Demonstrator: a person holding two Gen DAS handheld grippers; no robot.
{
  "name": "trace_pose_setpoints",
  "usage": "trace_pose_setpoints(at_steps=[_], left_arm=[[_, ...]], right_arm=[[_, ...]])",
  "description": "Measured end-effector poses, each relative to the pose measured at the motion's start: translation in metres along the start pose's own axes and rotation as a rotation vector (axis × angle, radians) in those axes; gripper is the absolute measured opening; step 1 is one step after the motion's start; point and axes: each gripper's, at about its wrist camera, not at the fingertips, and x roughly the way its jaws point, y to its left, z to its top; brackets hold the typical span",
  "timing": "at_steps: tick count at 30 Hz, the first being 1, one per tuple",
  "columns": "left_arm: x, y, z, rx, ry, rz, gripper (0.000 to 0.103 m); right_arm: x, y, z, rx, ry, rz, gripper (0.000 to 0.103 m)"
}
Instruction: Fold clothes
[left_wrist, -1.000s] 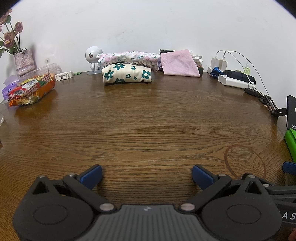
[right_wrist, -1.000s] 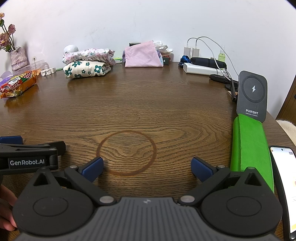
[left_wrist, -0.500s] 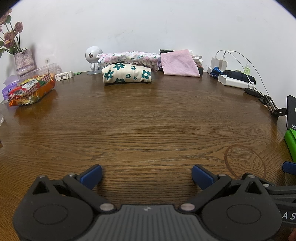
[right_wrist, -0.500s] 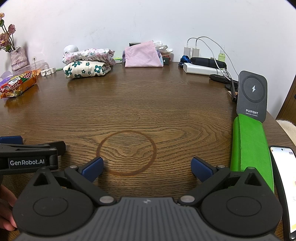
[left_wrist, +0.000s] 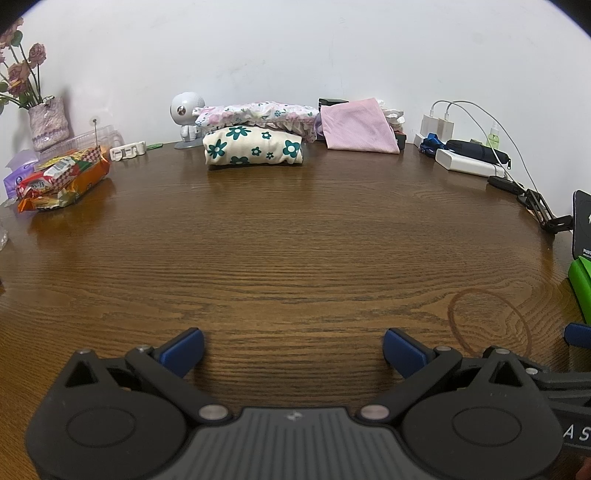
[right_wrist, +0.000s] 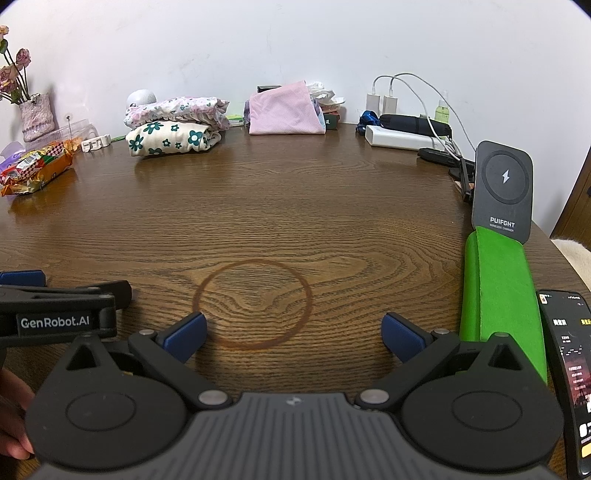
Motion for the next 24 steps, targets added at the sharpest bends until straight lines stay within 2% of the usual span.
trace_pose_setpoints(at_steps=[24], left_arm=[[0.0012, 0.003, -0.0008, -0.002, -0.001, -0.005, 0.103]], right_arm=[[0.002, -0.0002, -0.0017, 0.004, 0.008, -0.01, 0.102]])
